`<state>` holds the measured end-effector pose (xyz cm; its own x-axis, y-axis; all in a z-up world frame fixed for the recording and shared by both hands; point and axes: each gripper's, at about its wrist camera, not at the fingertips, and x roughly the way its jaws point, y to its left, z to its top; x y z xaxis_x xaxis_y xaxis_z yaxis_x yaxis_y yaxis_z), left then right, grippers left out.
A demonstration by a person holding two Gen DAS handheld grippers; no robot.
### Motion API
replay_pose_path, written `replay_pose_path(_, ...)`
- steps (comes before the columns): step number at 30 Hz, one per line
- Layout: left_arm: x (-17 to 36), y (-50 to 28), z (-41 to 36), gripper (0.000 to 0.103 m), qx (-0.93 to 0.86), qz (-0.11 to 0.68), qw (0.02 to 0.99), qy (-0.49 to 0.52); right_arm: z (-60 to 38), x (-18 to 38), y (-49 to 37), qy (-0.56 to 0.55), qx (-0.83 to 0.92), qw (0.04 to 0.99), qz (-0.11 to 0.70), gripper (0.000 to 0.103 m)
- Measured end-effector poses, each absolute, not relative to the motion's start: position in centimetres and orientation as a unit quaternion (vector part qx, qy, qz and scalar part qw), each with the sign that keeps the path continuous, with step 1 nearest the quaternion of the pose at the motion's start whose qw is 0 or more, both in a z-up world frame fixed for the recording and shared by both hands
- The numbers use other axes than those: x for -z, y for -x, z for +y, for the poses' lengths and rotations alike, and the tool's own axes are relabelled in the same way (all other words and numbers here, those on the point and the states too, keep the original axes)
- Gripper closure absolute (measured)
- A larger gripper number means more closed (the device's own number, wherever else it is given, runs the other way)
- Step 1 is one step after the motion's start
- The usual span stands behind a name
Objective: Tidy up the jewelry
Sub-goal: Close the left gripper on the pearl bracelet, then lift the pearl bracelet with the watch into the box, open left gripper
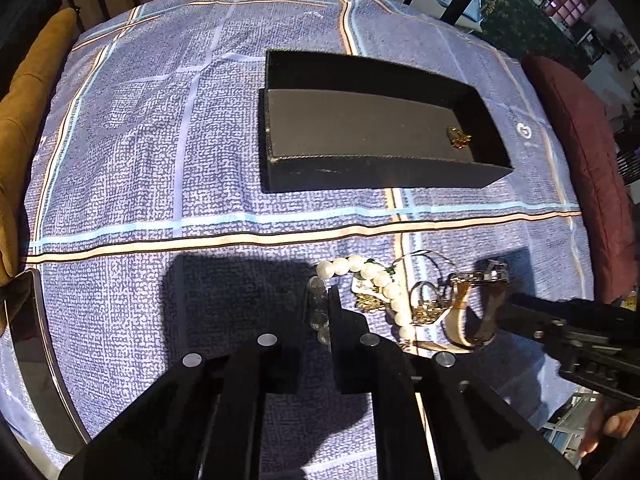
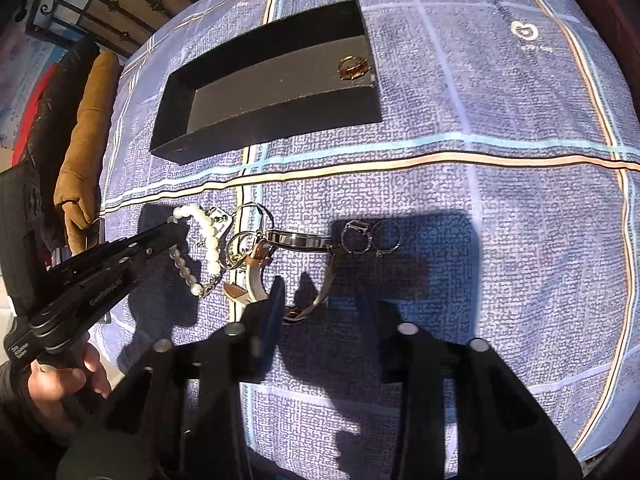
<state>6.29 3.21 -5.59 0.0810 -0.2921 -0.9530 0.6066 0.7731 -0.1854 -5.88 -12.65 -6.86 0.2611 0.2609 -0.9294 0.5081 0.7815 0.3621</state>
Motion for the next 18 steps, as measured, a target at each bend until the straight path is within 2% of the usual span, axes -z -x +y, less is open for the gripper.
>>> replay_pose_path(3,4.4,-6.3,3.8,0.094,0.323,0.598,0.724,-0.118,-12.0,8.9,5.2,-0.318,0.078,0.706,0.627,0.089)
replay_pose_path(6,3.0,-6.0,4.1,0.094,0.332,0.592,0.726,-0.111,-12.2,8.8,5.4,-0.315,0.085,0.714,0.619,0.095)
replay_pose_path(18,-0.6,-4.2,3.5,0.094,0.368,0.566,0.730,-0.108,-11.7,3.5,6.5,-0.290,0.074,0.755,0.583,0.096)
